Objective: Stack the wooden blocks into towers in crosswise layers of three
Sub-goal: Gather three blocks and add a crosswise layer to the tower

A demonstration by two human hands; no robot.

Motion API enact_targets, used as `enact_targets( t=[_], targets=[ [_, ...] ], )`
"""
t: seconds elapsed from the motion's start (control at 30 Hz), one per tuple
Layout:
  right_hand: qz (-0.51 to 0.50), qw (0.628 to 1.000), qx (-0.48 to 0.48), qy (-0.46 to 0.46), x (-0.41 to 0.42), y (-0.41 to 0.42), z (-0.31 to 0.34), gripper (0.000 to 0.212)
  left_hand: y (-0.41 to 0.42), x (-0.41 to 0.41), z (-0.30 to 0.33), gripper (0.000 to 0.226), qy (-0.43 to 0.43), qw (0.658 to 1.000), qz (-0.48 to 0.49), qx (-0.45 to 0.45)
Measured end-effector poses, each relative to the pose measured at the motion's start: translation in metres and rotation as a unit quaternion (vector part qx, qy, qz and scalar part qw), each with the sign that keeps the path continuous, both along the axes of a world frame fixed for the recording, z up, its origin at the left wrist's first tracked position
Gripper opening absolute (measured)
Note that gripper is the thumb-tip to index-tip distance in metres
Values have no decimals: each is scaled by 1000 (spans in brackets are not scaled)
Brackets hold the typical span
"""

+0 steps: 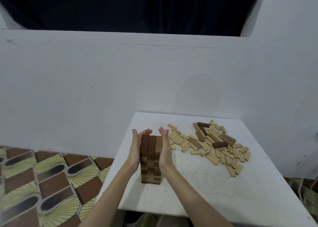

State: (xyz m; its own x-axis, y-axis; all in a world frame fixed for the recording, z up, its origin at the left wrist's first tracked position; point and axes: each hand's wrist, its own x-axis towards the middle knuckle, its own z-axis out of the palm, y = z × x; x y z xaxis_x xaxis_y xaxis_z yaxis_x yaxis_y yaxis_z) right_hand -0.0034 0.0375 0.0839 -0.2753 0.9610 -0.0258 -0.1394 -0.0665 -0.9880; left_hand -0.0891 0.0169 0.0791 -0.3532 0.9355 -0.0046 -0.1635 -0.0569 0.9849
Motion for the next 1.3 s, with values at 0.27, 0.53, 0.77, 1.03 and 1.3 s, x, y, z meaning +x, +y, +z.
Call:
enact_targets(
  t=[0.27, 0.53, 0.77, 1.03, 1.3],
  targets=[
    [6, 1000, 3, 24, 7, 5, 2, 106, 3, -12, 3, 80, 18, 1000, -23, -1],
    [141, 968, 104, -177, 70, 55, 42, 73, 0, -65, 58, 97, 355, 917, -172, -65],
    [287, 776, 220, -517, 62, 43, 70, 127, 10, -43, 63, 110, 528, 796, -250, -157],
    [292, 708, 296, -571, 43, 36, 67, 141, 16, -34, 56, 117, 559, 767, -263, -176],
    [293, 735, 268, -550, 36, 40, 57, 141, 20, -34, 53, 110, 560, 770, -261, -160]
  ],
)
